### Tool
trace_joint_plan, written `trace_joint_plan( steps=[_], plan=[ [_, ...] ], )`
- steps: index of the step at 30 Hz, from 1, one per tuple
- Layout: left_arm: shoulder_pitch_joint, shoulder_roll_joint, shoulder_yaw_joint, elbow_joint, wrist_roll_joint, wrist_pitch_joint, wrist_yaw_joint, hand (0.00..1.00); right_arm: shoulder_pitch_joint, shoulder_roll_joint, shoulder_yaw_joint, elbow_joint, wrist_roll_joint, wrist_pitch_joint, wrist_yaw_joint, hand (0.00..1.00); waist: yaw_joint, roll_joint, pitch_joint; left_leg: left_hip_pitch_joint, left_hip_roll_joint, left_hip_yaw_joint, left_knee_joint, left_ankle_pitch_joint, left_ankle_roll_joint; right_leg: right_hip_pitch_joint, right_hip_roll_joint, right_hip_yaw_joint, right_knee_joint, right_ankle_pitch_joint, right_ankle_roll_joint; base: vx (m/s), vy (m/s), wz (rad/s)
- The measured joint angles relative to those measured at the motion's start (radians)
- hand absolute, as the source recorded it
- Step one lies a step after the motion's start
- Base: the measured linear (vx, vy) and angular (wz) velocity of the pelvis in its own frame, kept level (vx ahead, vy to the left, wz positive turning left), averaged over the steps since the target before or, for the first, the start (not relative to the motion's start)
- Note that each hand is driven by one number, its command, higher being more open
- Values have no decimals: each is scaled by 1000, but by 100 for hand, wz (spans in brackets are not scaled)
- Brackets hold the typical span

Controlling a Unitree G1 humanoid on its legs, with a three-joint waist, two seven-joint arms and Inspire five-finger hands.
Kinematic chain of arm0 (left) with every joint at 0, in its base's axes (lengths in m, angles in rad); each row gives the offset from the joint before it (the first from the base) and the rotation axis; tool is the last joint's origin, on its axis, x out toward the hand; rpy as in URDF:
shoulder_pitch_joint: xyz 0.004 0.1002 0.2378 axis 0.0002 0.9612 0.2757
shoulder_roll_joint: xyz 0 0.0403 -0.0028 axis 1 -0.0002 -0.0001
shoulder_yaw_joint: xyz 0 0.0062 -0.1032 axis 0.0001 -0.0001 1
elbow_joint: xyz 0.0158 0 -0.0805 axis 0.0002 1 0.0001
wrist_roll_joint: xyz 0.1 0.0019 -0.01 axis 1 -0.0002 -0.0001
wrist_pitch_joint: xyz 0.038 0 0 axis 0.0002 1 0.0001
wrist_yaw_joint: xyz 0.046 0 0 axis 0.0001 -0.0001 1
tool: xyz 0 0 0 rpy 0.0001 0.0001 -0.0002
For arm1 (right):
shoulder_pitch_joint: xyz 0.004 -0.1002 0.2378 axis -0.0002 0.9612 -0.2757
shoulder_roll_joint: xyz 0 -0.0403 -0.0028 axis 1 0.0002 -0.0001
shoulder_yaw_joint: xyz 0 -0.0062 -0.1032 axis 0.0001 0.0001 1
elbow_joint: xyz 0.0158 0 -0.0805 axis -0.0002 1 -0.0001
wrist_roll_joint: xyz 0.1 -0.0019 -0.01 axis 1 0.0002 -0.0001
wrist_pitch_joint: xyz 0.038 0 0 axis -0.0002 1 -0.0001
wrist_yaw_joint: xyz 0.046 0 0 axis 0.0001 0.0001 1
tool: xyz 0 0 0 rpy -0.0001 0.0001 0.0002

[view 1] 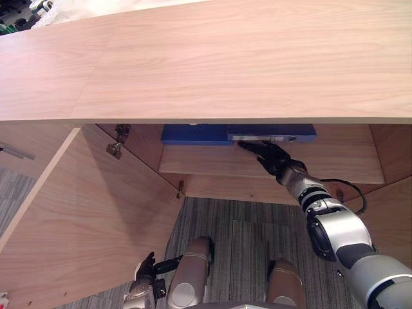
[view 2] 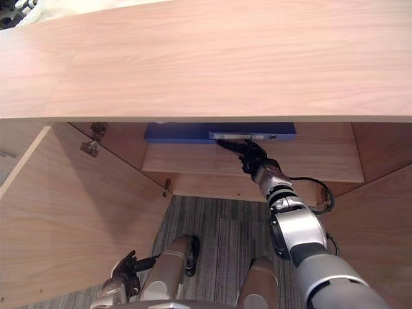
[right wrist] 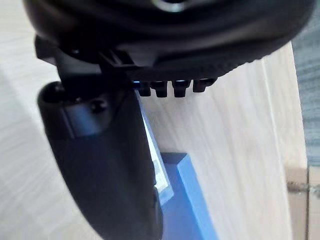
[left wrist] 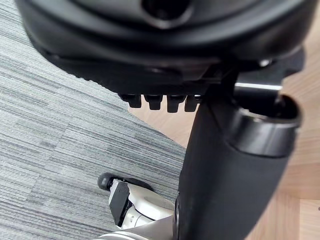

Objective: Walk over to the cabinet, pick up the folder, carry it to the office cabinet, place the folder inside the office cabinet, then close the office cabinet door

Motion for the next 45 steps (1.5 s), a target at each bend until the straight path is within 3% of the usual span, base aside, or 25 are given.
trace_joint_plan(
  steps=[4, 8, 15, 20, 27, 31, 35, 40, 45],
  plan=[
    [17, 21, -33, 1, 30, 3, -26, 100, 39, -30, 60, -4, -314, -4, 127, 100, 0, -6, -35, 11, 5, 7, -14, 2, 2, 10, 3, 1, -21, 8, 1, -2, 2, -3],
    [23, 40, -40, 1, 56, 6, -48, 100, 87, -40, 112, -26, -488, -37, 207, 100, 0, -20, -51, 33, 8, 12, -27, 2, 2, 25, 4, 8, -29, 11, 0, -8, -10, -6],
    [20, 51, -41, 17, 56, 7, -61, 100, 122, -56, 161, -66, -583, -68, 265, 100, -1, -30, -56, 40, 16, 35, -29, 0, 5, 24, 8, 24, -45, 26, 1, -26, 8, -8],
    [23, 66, -41, 21, 54, 7, -64, 100, 157, -54, 235, -112, -662, -95, 292, 100, 2, -55, -68, 41, 20, 51, -30, -3, 11, 24, 9, 33, -60, 35, 6, 0, 13, -6],
    [21, 68, -39, 43, 52, 6, -56, 100, 185, -49, 273, -120, -683, -94, 293, 100, 3, -62, -70, 73, 41, 77, -47, -5, 16, 51, 27, 51, -108, 64, 10, -7, 8, -14],
    [29, 79, -38, 63, 53, 5, -55, 100, 228, -54, 285, -121, -720, -70, 295, 100, 1, -90, -97, 117, 65, 97, -140, 29, 20, 98, 51, 51, -244, 137, 6, 23, 7, -19],
    [41, 84, -39, 90, 54, 6, -50, 100, 267, -55, 240, -133, -711, -65, 266, 100, -6, -117, -128, 199, 73, 135, -286, 90, 20, 185, 59, 32, -448, 259, 11, 74, 14, -24],
    [41, 79, -64, 89, 54, -11, -48, 100, 312, -31, 88, -140, -629, -66, 190, 100, -24, -125, -157, 274, 51, 149, -418, 162, 23, 256, 47, 8, -589, 354, 20, 15, 36, -4],
    [34, 85, -104, 90, 55, -25, -62, 100, 323, 20, -14, -127, -576, -78, 110, 100, -39, -134, -182, 325, 47, 174, -570, 253, 21, 262, 58, 3, -684, 426, -2, -90, -36, -17]
  ],
)
